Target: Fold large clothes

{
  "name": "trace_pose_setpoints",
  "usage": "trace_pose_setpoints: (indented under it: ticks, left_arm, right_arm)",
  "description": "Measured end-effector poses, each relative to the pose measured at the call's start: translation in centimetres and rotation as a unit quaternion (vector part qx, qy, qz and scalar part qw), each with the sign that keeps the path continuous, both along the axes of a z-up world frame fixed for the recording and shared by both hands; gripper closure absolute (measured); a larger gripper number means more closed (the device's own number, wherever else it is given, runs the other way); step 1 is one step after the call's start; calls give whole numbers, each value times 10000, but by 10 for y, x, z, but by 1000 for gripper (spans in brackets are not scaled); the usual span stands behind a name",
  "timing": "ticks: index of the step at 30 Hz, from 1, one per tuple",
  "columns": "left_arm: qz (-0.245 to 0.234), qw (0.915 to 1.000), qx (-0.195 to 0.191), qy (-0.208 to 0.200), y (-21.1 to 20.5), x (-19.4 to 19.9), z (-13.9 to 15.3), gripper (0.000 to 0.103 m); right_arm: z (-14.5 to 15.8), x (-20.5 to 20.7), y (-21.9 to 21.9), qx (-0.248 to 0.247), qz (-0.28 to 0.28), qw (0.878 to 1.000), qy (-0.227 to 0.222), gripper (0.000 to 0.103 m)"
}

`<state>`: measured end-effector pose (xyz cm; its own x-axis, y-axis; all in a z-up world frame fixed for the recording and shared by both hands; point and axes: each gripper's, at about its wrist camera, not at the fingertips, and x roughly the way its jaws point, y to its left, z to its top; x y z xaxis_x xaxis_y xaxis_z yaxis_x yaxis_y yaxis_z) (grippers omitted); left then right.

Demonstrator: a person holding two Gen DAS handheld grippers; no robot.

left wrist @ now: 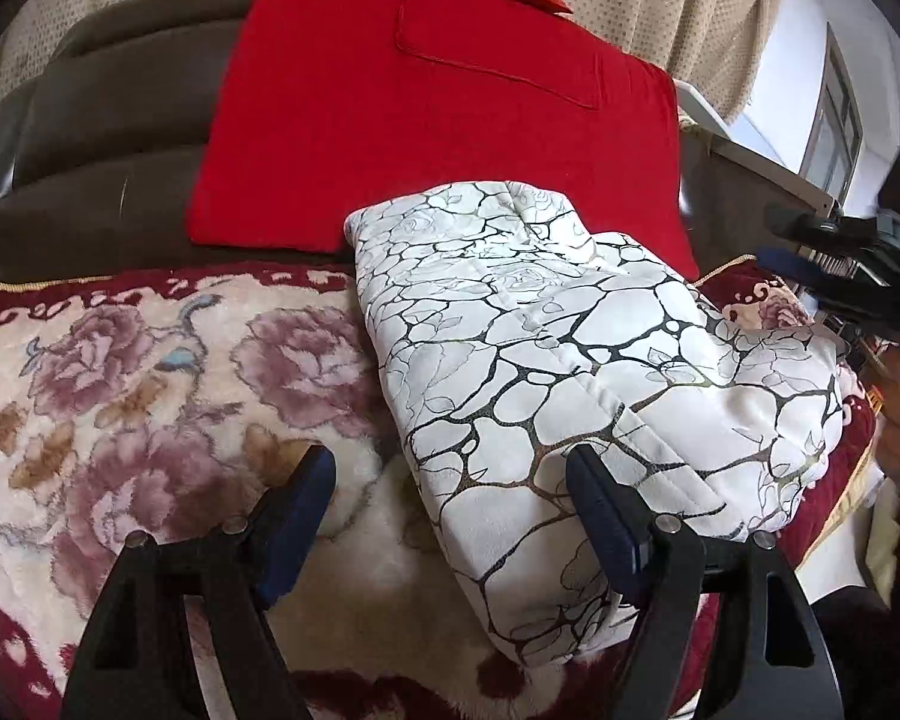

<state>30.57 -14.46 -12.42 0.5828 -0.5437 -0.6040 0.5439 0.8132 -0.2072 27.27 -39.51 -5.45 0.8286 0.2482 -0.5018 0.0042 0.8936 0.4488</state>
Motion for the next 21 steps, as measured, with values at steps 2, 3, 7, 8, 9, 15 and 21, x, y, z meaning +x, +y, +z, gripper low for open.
trace_pose_setpoints:
  ticks: [2,3,7,8,9,15,21]
  left_arm:
    - [60,9999,68,-86,0,-4,1,23]
    - [125,9998,109,-87,-1,-6,0,23]
    - [145,9997,197,19,5,-1,-4,23]
    - [114,9997,233,17,2,-2,-5,22]
    - [133,9995,293,-50,1,-4,-5,22]
    - [233,9978,535,-322,-2,-8,-2,22]
    - [331,9963,673,-427,-2,-7,1,22]
  right_arm:
    - [3,-7,31,-363,87,9992,125,57]
    - [-3,-8,43,-404,135,9987,271,63]
    - [-72,-7,55,-1019,-26,9831,1519,65]
    - [-92,-9,48,-789,-111,9836,1620,65]
    - [-101,-12,41,-618,-156,9858,1551,65]
    - [-92,-13,36,-680,-107,9832,1688,65]
    - [-57,2,32,-454,63,9794,1966,62]
